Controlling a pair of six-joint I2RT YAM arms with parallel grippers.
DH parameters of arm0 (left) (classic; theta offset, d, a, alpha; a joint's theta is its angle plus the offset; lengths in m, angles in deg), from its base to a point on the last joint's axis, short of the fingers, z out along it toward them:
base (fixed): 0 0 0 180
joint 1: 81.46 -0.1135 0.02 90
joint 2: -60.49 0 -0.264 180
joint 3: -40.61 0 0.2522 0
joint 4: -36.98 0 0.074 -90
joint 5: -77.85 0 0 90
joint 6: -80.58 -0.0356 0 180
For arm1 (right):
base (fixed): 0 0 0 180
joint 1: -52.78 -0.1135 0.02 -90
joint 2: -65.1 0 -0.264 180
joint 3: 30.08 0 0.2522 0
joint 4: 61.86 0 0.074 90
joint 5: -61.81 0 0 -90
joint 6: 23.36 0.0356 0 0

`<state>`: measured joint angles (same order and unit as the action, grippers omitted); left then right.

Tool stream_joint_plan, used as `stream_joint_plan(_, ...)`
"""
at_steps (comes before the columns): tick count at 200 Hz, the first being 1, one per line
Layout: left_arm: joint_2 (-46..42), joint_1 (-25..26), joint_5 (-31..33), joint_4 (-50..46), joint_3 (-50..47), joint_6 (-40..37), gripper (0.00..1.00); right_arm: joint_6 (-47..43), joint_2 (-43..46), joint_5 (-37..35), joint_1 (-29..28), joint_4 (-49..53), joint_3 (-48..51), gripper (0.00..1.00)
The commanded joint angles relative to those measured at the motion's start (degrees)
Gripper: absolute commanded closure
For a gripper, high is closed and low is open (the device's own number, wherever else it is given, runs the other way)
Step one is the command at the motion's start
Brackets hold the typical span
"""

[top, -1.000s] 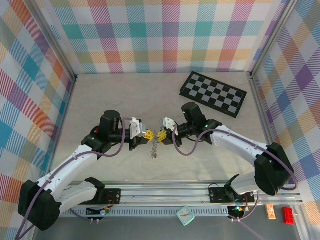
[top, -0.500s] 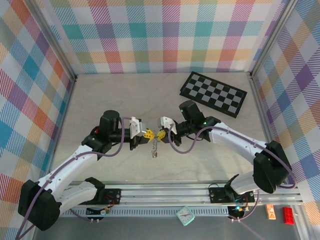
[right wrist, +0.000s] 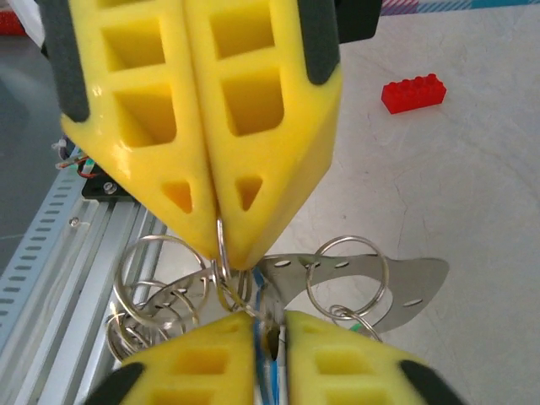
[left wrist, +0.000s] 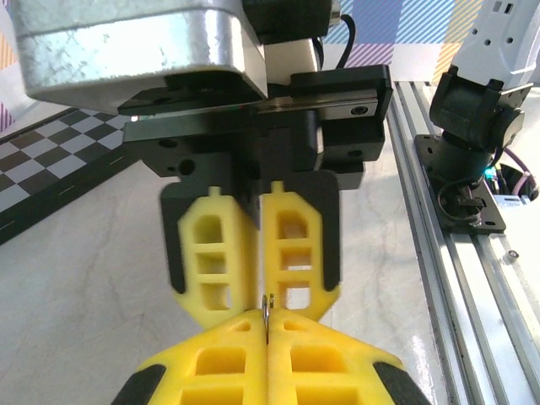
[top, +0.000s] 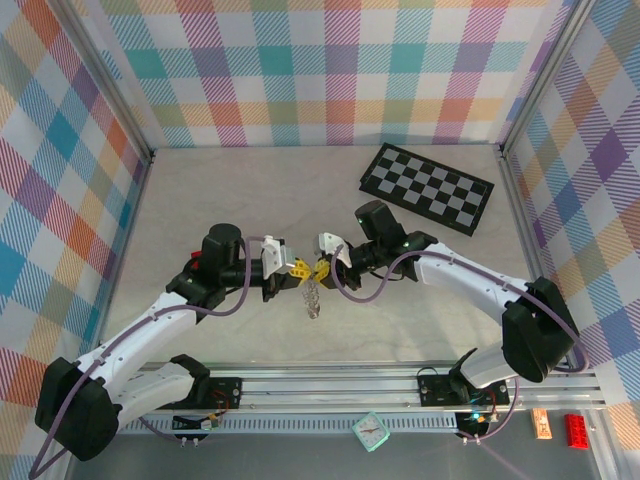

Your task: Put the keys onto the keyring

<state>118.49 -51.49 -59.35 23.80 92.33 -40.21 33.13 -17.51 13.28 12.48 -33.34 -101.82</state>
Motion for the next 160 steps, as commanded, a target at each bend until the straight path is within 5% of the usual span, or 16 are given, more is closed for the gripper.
stream_joint_plan(1, -0.7, 0.8, -0.4, 1.0, 0.2, -2.1, 1.0, 0.6, 3.2, 1.9, 1.2, 0.7, -0.2, 0.77)
stream_joint_plan(160, -0.6, 0.8, -1.1, 10.3, -2.5, 4.7, 1.0, 9.7, 4.1, 7.4, 1.7, -13.9, 6.1, 0.7)
